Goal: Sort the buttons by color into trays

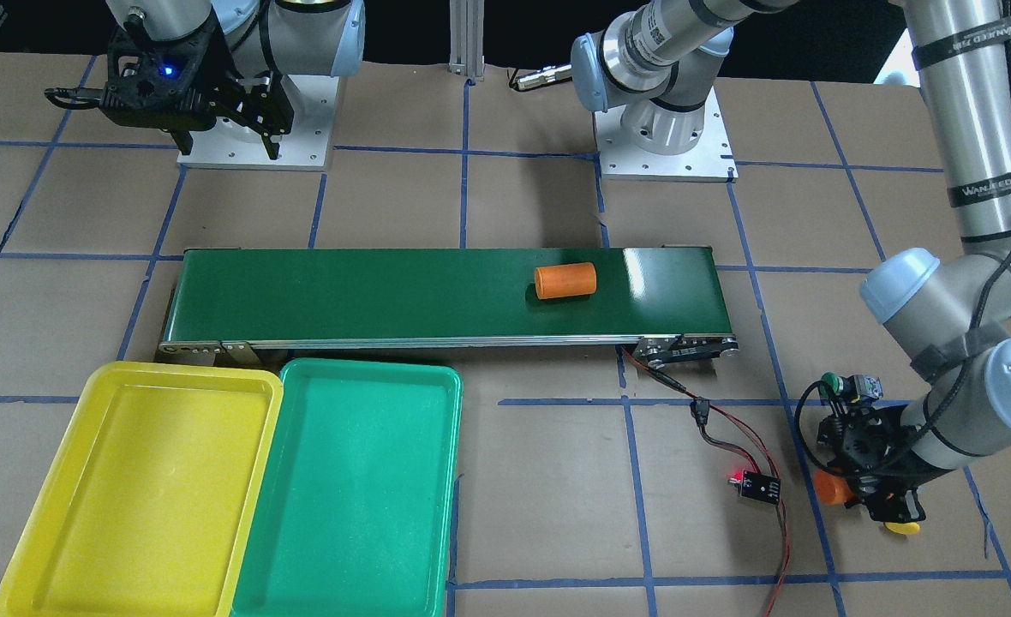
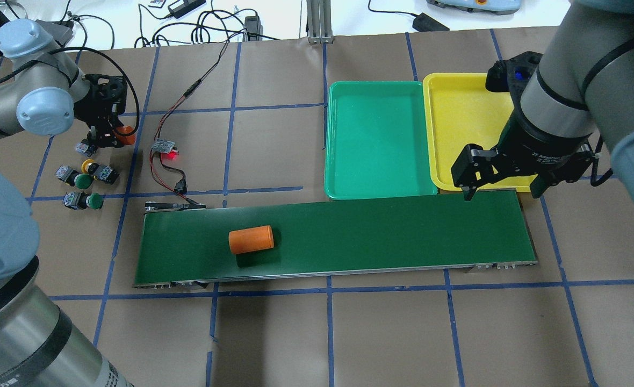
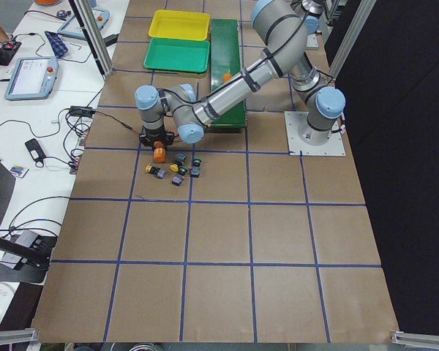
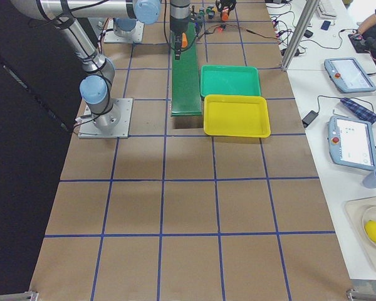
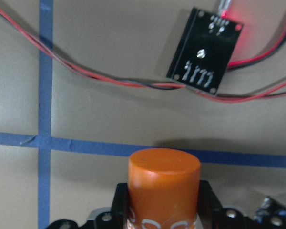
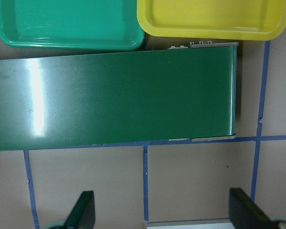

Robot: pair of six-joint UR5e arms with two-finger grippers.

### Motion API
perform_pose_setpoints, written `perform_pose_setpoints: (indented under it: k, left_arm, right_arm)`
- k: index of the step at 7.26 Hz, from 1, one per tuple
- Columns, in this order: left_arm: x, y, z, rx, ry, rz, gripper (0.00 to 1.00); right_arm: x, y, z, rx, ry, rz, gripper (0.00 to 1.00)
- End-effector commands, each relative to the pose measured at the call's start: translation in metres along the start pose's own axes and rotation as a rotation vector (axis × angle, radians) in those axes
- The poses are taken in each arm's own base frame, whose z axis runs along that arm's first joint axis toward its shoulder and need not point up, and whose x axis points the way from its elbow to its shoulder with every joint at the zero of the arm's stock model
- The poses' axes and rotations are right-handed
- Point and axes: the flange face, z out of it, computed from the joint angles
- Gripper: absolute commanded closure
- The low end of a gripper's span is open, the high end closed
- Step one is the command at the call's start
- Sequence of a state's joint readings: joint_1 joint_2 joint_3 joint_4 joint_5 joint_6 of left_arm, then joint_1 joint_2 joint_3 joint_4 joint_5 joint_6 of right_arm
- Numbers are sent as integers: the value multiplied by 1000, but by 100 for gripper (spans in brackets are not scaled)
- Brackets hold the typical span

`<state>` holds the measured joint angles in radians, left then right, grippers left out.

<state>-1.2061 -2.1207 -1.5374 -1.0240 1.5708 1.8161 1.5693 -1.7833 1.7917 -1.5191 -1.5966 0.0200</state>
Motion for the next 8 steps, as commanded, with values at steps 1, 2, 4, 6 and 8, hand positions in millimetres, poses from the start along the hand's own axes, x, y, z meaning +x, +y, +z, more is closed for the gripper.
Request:
perform_pose_setpoints:
  k: [1,2,4,6,8]
  left_arm:
    - [74,-32,-66,16,38,-45,92]
    - [119,-67,-55,24,81,-44,93]
    - [194,-131,-57,1,25,-92,95]
    - [248,-151,-51,12,40,-97,95]
    - [275,-157,-49,18,39,-117,77]
  right_arm:
    - [1,0,0,2,8,2,0]
    - [1,3,-4,13,8,5,0]
    - [0,0,-1,6,-1,3,0]
    - [1,0,-1,3,6,3,0]
    - [0,1,-2,6,-4,3,0]
